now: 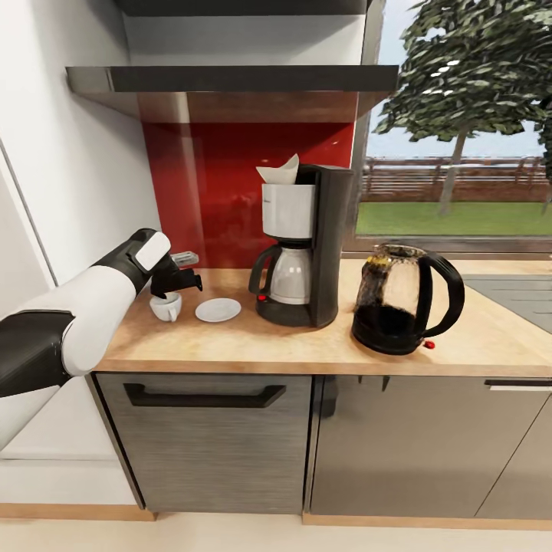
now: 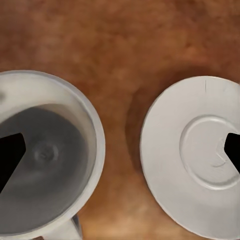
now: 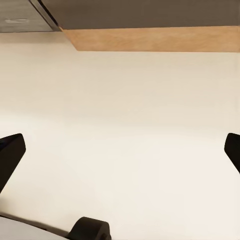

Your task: Set up a coffee station on the kitchen countertop: keep the coffee maker on the countertop, move the bottle of coffee from the kitchen shelf to the counter next to the coffee maker, place a paper coffee filter on top of the coffee maker, put the saucer next to the coffee maker with the coffee cup on the saucer, and place the electric kettle next to the coffee maker.

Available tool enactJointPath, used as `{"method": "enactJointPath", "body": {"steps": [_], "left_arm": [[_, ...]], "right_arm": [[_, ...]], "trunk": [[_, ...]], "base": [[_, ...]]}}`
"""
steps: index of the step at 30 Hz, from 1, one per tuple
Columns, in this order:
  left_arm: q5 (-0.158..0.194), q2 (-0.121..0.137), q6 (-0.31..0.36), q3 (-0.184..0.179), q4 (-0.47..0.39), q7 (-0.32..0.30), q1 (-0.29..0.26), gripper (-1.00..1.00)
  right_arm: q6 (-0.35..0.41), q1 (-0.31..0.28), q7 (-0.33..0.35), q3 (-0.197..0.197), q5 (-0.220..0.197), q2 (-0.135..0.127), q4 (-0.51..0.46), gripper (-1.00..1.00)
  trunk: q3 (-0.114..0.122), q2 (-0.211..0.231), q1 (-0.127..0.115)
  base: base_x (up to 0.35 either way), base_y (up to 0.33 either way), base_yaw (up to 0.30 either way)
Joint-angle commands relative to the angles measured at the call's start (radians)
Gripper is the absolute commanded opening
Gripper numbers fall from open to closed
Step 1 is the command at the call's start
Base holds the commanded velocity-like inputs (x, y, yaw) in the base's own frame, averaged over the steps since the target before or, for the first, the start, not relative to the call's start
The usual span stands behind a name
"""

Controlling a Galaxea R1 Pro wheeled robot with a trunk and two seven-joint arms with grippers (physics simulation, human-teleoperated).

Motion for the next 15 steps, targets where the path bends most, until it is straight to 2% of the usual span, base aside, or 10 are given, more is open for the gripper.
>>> {"method": "enactJointPath", "body": {"steps": [1,15], "left_arm": [[0.01,0.001,0.004,-0.005,-0.001,0.007,0.0,1.0],[0.01,0.001,0.004,-0.005,0.0,0.007,0.0,1.0]], "right_arm": [[-0.003,-0.001,0.003,0.008,-0.008,0.0,0.0,1.0],[-0.003,-0.001,0.003,0.008,-0.008,0.0,0.0,1.0]], "trunk": [[-0.001,0.0,0.0],[-0.001,0.0,0.0]], "base": [[0.0,-0.004,0.0],[0.034,-0.001,0.0]]}}
